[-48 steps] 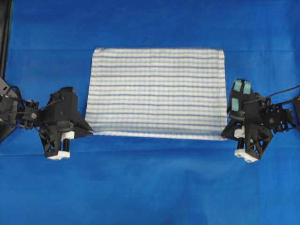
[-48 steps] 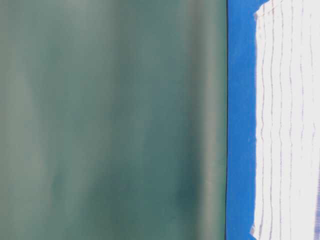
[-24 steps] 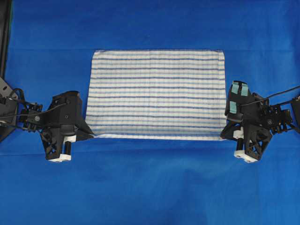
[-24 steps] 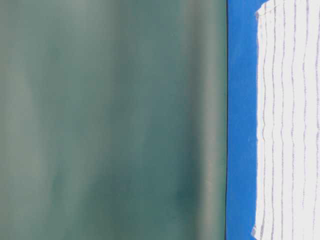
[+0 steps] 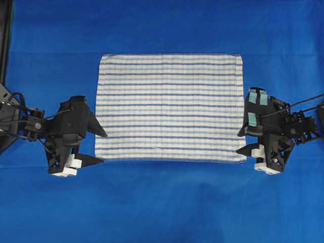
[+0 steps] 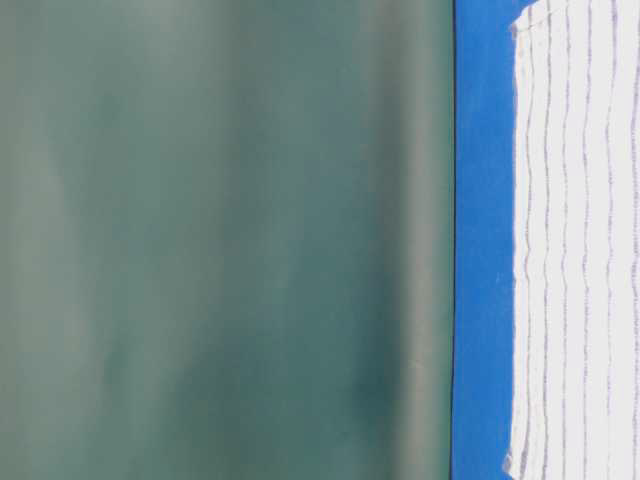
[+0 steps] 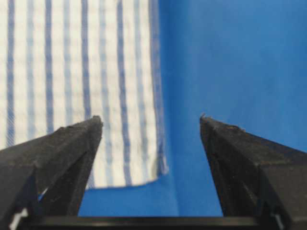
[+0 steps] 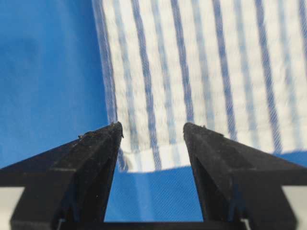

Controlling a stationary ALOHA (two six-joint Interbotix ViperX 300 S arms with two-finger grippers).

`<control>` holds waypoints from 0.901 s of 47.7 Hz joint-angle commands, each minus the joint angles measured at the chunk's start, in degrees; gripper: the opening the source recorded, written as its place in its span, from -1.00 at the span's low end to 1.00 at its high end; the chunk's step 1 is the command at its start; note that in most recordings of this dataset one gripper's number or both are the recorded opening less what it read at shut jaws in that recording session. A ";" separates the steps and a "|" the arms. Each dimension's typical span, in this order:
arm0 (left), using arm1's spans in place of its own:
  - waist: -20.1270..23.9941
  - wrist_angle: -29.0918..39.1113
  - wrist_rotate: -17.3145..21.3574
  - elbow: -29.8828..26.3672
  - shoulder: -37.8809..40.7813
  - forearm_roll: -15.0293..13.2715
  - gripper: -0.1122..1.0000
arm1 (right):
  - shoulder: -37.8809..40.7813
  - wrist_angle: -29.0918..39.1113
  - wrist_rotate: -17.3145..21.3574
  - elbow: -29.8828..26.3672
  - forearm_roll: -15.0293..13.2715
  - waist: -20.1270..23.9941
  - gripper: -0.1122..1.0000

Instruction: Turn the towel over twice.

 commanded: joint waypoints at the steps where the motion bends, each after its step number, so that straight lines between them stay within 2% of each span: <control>1: 1.14 0.09 0.97 -1.32 -3.25 0.00 0.55 | -3.87 0.00 -0.09 -1.49 -3.52 -0.88 0.27; 12: 5.01 -0.53 5.98 -0.26 -10.72 -0.09 0.55 | -14.15 -0.26 -0.09 -0.97 -13.80 -5.10 0.27; 20: 8.61 -2.72 9.23 1.14 -16.00 -0.09 0.54 | -20.65 -1.05 -0.09 -0.18 -18.02 -9.58 0.27; 26: 11.16 -3.52 11.25 2.64 -20.30 0.00 0.53 | -25.40 -1.85 -0.09 0.62 -19.60 -13.62 0.27; 32: 12.83 -3.60 11.69 4.39 -26.28 -0.09 0.52 | -28.39 -2.37 -0.09 1.58 -20.65 -16.35 0.27; 43: 14.15 -3.69 11.60 10.02 -35.51 -0.09 0.52 | -31.11 -8.61 -0.09 6.50 -20.65 -19.86 0.27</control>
